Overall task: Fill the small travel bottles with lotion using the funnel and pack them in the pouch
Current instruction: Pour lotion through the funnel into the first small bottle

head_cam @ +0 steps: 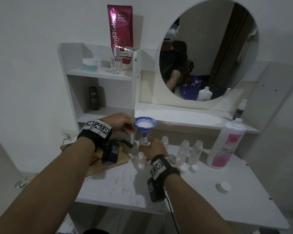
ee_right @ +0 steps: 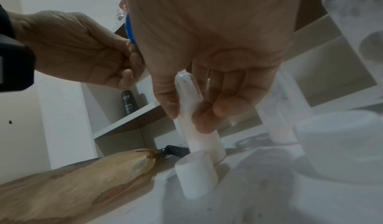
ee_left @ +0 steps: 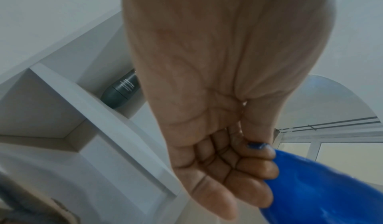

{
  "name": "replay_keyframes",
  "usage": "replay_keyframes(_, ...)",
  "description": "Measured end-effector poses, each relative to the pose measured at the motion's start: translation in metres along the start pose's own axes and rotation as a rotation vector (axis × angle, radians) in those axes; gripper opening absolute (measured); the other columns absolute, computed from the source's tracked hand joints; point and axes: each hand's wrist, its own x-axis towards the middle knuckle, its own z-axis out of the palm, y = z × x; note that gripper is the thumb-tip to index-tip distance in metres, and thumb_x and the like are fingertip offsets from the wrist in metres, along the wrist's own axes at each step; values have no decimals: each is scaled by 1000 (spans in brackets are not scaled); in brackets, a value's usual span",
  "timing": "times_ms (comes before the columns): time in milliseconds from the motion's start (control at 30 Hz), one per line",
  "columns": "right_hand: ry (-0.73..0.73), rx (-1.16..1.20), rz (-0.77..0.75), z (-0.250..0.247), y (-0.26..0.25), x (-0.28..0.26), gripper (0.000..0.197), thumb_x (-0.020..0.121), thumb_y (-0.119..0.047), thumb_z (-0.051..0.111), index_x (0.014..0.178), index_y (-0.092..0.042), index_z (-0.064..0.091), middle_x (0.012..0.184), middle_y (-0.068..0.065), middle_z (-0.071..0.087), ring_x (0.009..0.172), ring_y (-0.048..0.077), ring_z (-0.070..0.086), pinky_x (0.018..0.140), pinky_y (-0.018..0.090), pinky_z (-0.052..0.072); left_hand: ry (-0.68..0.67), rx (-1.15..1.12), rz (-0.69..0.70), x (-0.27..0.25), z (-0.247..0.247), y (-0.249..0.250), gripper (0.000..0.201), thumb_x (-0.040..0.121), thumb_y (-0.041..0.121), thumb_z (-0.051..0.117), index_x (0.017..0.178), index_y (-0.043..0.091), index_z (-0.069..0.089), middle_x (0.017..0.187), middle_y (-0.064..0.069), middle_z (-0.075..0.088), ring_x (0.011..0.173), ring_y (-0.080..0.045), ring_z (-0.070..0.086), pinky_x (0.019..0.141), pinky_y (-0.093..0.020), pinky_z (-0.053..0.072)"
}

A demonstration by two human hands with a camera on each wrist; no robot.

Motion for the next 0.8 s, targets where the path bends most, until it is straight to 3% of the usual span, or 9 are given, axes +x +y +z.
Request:
replay_keyframes(600,6,-4,0,2,-2,-1,53,69,-46,69,118,-28,62,98,3,72,83,27,72,80,44,59,-41,10,5,-2,-2,2,26,98,9,46,78,2,61,80,-13,62,84,-25,61,77,-36,50)
replay_keyframes(800,-5,-5,9,3,-2,0,55,64,-49,67,115,-28,63,93,4,72,82,28,71,81,42,58,-13,-3,9,-1,-4,1,27,99,8,45,78,1,61,79,-13,62,82,-25,63,71,-34,53)
